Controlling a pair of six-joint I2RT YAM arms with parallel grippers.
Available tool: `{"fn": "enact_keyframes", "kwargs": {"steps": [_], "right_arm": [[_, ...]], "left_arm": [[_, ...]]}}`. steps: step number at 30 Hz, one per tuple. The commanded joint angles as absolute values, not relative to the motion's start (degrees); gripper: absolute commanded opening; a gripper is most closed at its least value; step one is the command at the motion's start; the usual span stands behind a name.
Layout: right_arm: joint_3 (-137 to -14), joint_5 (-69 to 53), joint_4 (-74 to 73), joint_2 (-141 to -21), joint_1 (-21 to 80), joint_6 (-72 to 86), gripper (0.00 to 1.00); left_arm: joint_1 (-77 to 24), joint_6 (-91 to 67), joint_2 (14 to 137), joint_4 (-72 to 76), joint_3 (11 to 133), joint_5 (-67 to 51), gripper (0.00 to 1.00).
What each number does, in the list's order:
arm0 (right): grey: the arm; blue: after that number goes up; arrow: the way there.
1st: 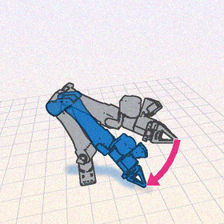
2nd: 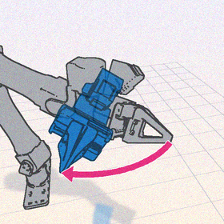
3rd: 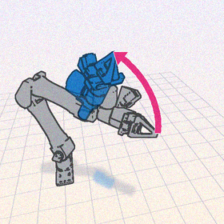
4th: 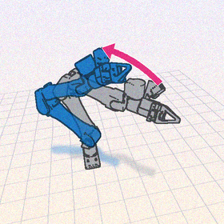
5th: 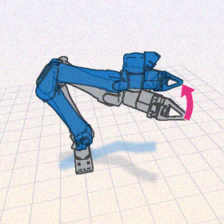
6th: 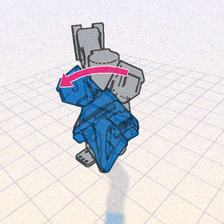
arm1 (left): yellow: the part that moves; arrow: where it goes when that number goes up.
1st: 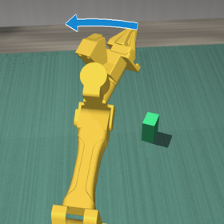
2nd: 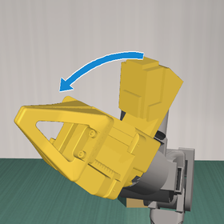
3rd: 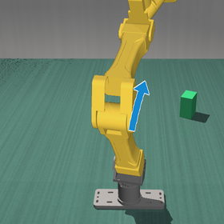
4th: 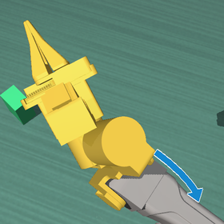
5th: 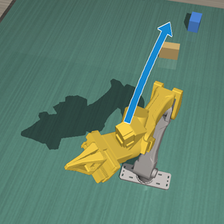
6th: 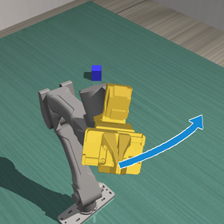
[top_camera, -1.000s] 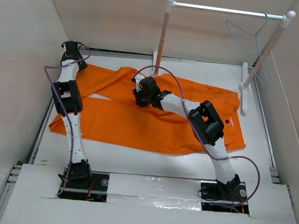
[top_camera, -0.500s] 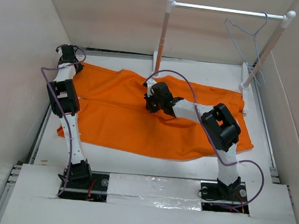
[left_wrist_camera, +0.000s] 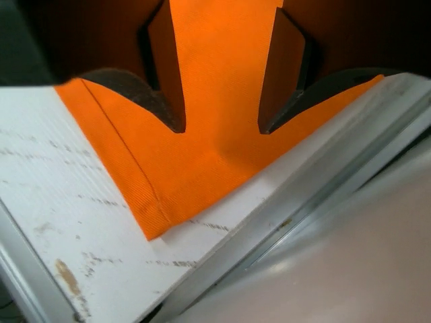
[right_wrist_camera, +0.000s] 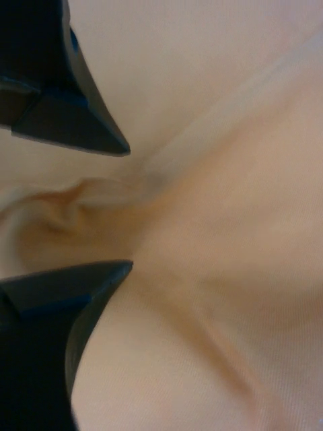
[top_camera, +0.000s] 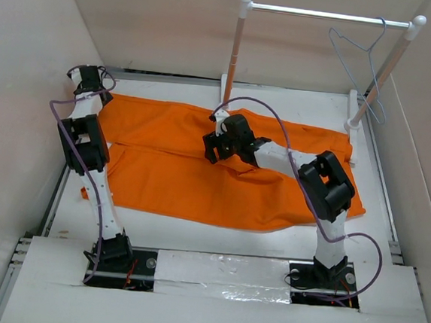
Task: Place the trousers on the hanger
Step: Flatten out the trousers at the center of the board.
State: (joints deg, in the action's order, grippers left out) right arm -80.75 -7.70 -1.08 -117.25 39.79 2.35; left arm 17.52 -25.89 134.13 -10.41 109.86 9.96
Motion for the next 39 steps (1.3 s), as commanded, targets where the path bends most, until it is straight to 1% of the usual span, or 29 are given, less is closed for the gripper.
{"fn": "enact_keyframes", "kwargs": {"steps": [1, 3, 4, 5, 6, 7, 8, 9, 10, 11, 13, 14, 15, 17, 18, 19, 20, 21, 23, 24, 26, 27, 29, 35, 39], "right_arm": [[-78.76, -9.93, 1.75, -108.12, 40.95, 2.46, 0.79], [-75.51, -9.58, 2.46, -103.48, 42.44, 2.55, 0.80], [-74.19, -8.97, 3.16, -101.62, 42.45, 3.07, 0.79], [-72.44, -8.62, 4.12, -99.69, 43.41, 3.42, 0.77], [-68.42, -8.35, 5.17, -97.75, 43.94, 3.78, 0.72], [-66.20, -8.35, 7.19, -93.73, 44.82, 4.82, 0.47], [-64.01, -8.44, 8.16, -91.78, 44.82, 5.53, 0.28], [-59.81, -8.79, 8.96, -89.84, 45.69, 6.06, 0.13], [-57.76, -8.96, 10.18, -88.00, 46.31, 6.76, 0.00], [-56.00, -8.96, 10.37, -84.41, 47.28, 6.85, 0.00], [-50.66, -8.00, 10.55, -80.53, 47.81, 6.94, 0.00], [-49.06, -7.82, 10.46, -76.42, 48.42, 6.94, 0.00], [-47.65, -7.39, 10.37, -74.46, 48.43, 6.86, 0.03], [-44.04, -6.60, 10.11, -69.12, 48.43, 6.15, 0.07], [-43.16, -4.16, 9.85, -67.60, 48.43, 5.89, 0.09], [-42.37, -3.52, 8.71, -66.37, 47.91, 5.37, 0.12], [-41.41, -3.43, 8.09, -65.40, 47.20, 5.36, 0.14], [-40.87, -4.56, 7.82, -63.82, 45.89, 5.27, 0.19], [-39.12, -6.32, 9.31, -63.02, 45.10, 5.62, 0.23], [-38.59, -8.16, 10.45, -62.84, 45.09, 5.89, 0.27], [-37.88, -9.31, 12.39, -63.28, 45.09, 6.68, 0.31], [-38.05, -10.19, 12.39, -63.63, 45.09, 6.77, 0.33], [-38.32, -10.89, 11.78, -64.16, 45.09, 6.68, 0.35], [-38.50, -10.37, 11.51, -63.72, 45.09, 6.42, 0.35], [-38.67, -10.02, 11.69, -64.24, 45.62, 6.33, 0.36]], "left_arm": [[15.56, -25.14, 123.78, -7.30, 106.54, 11.24, 0.46], [13.10, -24.44, 120.86, -6.07, 102.60, 11.69, 0.47], [12.23, -24.43, 117.80, -6.06, 101.09, 12.47, 0.45], [10.56, -24.52, 116.12, -5.89, 99.33, 13.00, 0.43], [9.76, -24.52, 114.28, -5.02, 94.97, 13.36, 0.41], [9.15, -24.61, 110.78, -4.92, 92.75, 14.66, 0.36], [9.14, -25.04, 109.18, -4.83, 90.46, 15.20, 0.26], [9.14, -25.74, 107.59, -5.10, 86.26, 14.86, 0.17], [9.14, -26.01, 105.32, -6.14, 84.65, 14.68, 0.02], [9.14, -26.02, 104.51, -7.46, 83.42, 15.03, 0.00], [8.61, -24.26, 102.32, -10.89, 79.55, 13.64, 0.00], [8.61, -23.65, 101.87, -12.46, 78.76, 12.84, 0.00], [8.61, -23.21, 101.52, -16.13, 77.27, 12.14, 0.00], [8.09, -20.49, 99.24, -17.84, 74.72, 10.99, 0.00], [7.56, -19.70, 98.27, -18.71, 73.05, 10.99, 0.04], [7.56, -19.17, 96.17, -19.24, 70.34, 11.33, 0.12], [7.56, -19.07, 95.02, -19.34, 68.75, 12.12, 0.17], [7.56, -18.81, 93.70, -18.99, 65.77, 12.48, 0.22], [7.56, -18.90, 90.97, -19.42, 63.90, 13.09, 0.29], [7.56, -18.81, 90.44, -20.21, 62.77, 13.27, 0.30], [6.42, -18.98, 89.74, -21.53, 62.40, 15.19, 0.36], [6.42, -19.16, 89.91, -22.84, 62.40, 16.25, 0.36], [5.89, -19.16, 90.26, -22.94, 62.05, 18.36, 0.39], [5.36, -19.34, 92.72, -21.97, 61.43, 19.85, 0.39], [4.05, -18.99, 95.36, -22.50, 63.54, 21.09, 0.40]]}}
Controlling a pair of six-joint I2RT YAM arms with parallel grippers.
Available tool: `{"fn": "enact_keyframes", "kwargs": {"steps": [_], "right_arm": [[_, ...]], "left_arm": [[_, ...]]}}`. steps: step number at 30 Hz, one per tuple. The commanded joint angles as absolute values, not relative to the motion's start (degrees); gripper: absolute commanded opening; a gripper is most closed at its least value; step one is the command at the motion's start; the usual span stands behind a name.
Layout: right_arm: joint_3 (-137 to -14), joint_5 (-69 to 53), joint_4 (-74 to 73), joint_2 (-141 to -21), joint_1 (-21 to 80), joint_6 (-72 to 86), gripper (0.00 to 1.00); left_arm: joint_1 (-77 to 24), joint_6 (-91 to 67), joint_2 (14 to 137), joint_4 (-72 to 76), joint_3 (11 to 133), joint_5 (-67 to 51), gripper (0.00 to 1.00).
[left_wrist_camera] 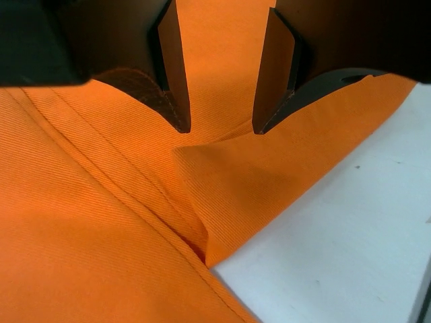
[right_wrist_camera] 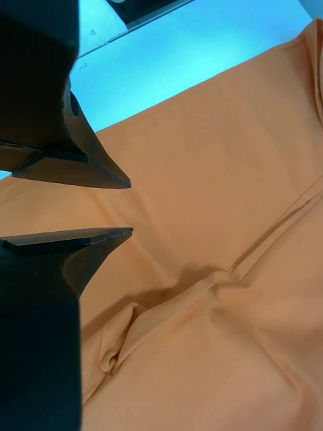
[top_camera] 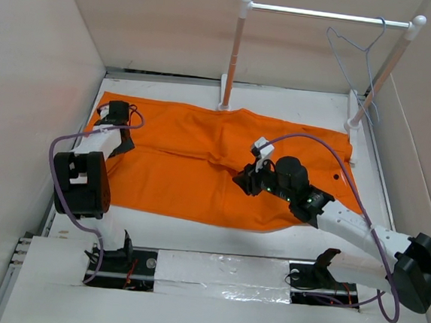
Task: Place the trousers on the hanger
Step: Flatten out the trousers at the center of the board.
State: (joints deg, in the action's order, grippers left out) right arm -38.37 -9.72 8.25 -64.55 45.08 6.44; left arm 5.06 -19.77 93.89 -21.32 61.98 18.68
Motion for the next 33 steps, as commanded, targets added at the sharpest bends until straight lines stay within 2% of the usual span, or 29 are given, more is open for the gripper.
{"fn": "enact_keyframes", "kwargs": {"steps": [1, 9, 14, 18, 19, 21, 28, 33], "right_arm": [[-38.76, -9.93, 11.60, -64.51, 46.22, 6.24, 0.36], [-39.99, -9.05, 10.99, -66.88, 47.46, 5.54, 0.36], [-39.99, -8.79, 10.90, -66.80, 47.46, 5.54, 0.36], [-39.99, -8.61, 10.72, -66.62, 47.46, 5.45, 0.36], [-39.99, -8.61, 10.72, -66.62, 47.46, 5.54, 0.36], [-39.99, -8.53, 10.63, -66.62, 47.46, 5.54, 0.36], [-39.99, -8.26, 10.55, -66.88, 47.46, 5.54, 0.36], [-40.17, -8.26, 10.46, -67.41, 47.46, 5.54, 0.36]], "left_arm": [[4.04, -19.16, 96.06, -22.41, 64.41, 21.09, 0.40], [0.88, -19.25, 101.25, -23.20, 68.99, 23.20, 0.41], [0.88, -19.34, 101.86, -23.29, 69.08, 30.13, 0.23], [0.88, -18.02, 102.65, -24.25, 69.78, 31.99, 0.15], [0.88, -17.84, 103.18, -24.34, 70.05, 32.08, 0.08], [0.88, -17.75, 103.36, -24.26, 70.22, 32.25, 0.01], [3.25, -17.93, 102.57, -24.87, 74.78, 36.38, 0.00], [3.78, -16.53, 105.20, -25.13, 79.97, 44.37, 0.00]]}}
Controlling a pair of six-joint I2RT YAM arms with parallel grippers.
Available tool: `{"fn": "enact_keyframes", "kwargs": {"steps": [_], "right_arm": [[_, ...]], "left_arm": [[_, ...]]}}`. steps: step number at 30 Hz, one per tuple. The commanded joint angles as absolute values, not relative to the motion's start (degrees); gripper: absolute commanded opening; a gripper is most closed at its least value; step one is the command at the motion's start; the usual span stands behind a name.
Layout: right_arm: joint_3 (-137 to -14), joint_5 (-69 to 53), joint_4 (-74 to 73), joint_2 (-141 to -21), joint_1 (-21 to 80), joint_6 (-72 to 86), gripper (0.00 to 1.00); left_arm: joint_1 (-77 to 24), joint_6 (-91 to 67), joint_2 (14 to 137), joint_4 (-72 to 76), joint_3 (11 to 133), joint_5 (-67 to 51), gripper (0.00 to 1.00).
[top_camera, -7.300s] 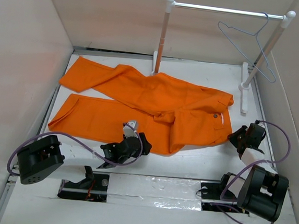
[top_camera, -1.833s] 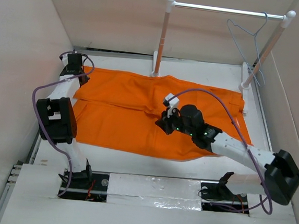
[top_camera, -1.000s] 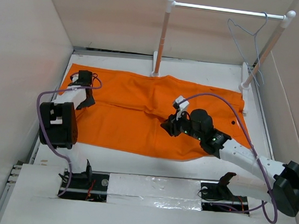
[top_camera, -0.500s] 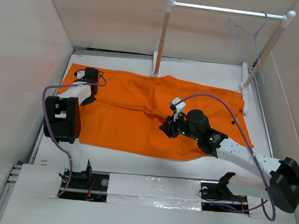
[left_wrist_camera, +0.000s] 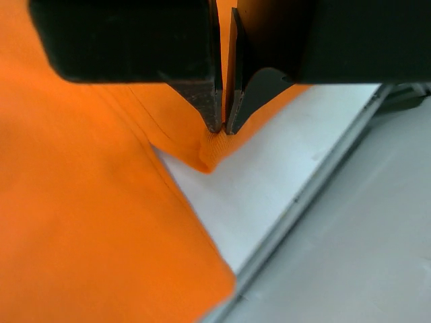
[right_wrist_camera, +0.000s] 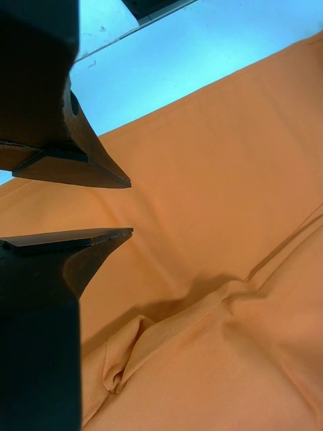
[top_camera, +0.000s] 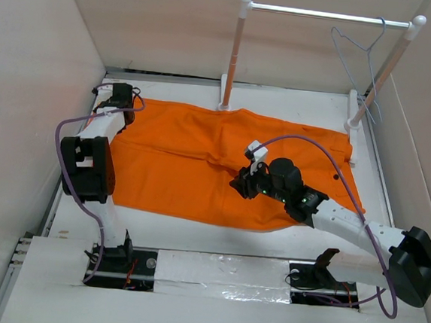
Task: Place the trousers on the hanger
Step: Flatten out the trousers at the center of the board.
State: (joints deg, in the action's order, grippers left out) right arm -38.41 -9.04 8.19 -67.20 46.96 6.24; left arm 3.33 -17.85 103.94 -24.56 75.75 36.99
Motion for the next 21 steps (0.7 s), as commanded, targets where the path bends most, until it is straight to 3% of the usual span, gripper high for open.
{"fn": "enact_keyframes", "kwargs": {"steps": [1, 9, 12, 13, 15, 21], "right_arm": [[-40.17, -8.17, 10.46, -67.41, 46.94, 5.54, 0.36], [-39.99, -7.47, 10.02, -67.50, 46.93, 5.36, 0.36], [-40.17, -7.38, 9.93, -68.03, 46.41, 5.36, 0.36], [-40.17, -7.47, 10.02, -68.11, 46.41, 5.36, 0.36], [-40.17, -7.56, 10.11, -68.20, 46.41, 5.36, 0.36], [-40.25, -8.79, 10.28, -67.77, 47.02, 5.54, 0.32]], "left_arm": [[4.30, -16.35, 106.86, -25.31, 81.98, 46.12, 0.00], [7.64, -16.44, 112.14, -26.63, 86.83, 52.29, 0.01], [8.87, -15.74, 112.41, -26.19, 87.80, 51.16, 0.16], [8.88, -15.56, 112.67, -26.45, 88.32, 50.28, 0.29], [8.35, -16.95, 112.24, -27.59, 88.59, 47.47, 0.35], [6.24, -22.05, 100.48, -23.22, 77.10, 32.98, 0.35]]}}
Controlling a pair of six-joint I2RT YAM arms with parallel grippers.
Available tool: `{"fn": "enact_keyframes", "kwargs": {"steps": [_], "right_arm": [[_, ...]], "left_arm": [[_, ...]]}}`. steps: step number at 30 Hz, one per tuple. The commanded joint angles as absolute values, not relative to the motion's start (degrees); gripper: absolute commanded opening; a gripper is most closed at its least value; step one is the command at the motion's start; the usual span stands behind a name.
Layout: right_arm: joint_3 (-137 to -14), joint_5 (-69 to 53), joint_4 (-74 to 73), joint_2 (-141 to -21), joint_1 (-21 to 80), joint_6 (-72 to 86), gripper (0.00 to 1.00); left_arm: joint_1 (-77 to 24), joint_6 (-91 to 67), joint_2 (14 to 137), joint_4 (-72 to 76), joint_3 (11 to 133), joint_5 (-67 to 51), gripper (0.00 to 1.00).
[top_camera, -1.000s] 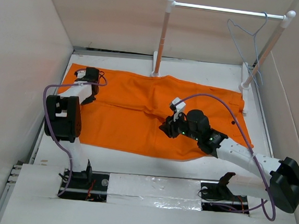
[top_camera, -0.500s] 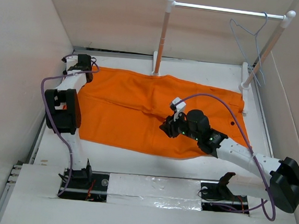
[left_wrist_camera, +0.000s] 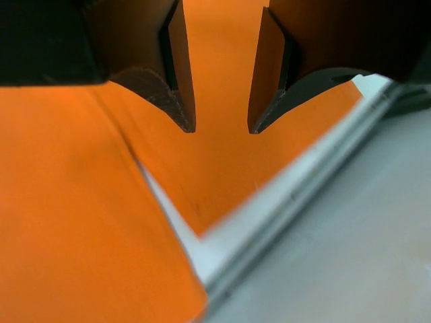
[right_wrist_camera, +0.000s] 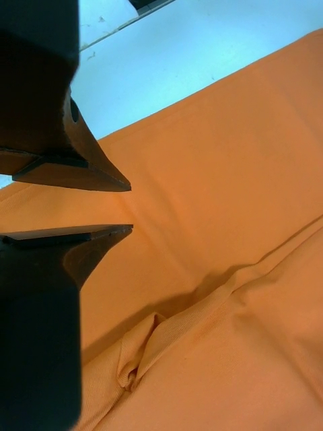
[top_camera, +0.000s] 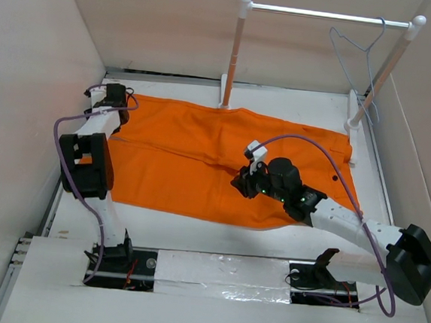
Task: Place the trousers on the hanger
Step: Flatten out the trousers at the center of the board, then fold the trousers at the center of the board.
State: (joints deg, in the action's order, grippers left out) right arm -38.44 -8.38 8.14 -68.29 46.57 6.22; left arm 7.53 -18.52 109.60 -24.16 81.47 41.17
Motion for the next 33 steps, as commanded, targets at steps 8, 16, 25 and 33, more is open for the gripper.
{"fn": "enact_keyframes", "kwargs": {"steps": [8, 16, 25, 33], "right_arm": [[-39.29, -8.53, 10.11, -63.64, 47.64, 5.62, 0.00], [-37.88, -6.95, 9.84, -58.72, 47.64, 5.71, 0.14], [-37.09, -8.96, 10.81, -58.36, 45.79, 5.98, 0.23], [-37.27, -9.67, 10.90, -59.24, 45.79, 5.98, 0.24]], "left_arm": [[18.34, -32.15, 81.49, -22.06, 54.42, 13.48, 0.00], [30.32, -41.04, 72.77, -23.54, 41.04, 11.86, 0.24], [34.63, -46.05, 70.23, -21.01, 35.25, 12.91, 0.43], [37.52, -46.59, 73.12, -18.29, 34.54, 12.58, 0.47]]}}
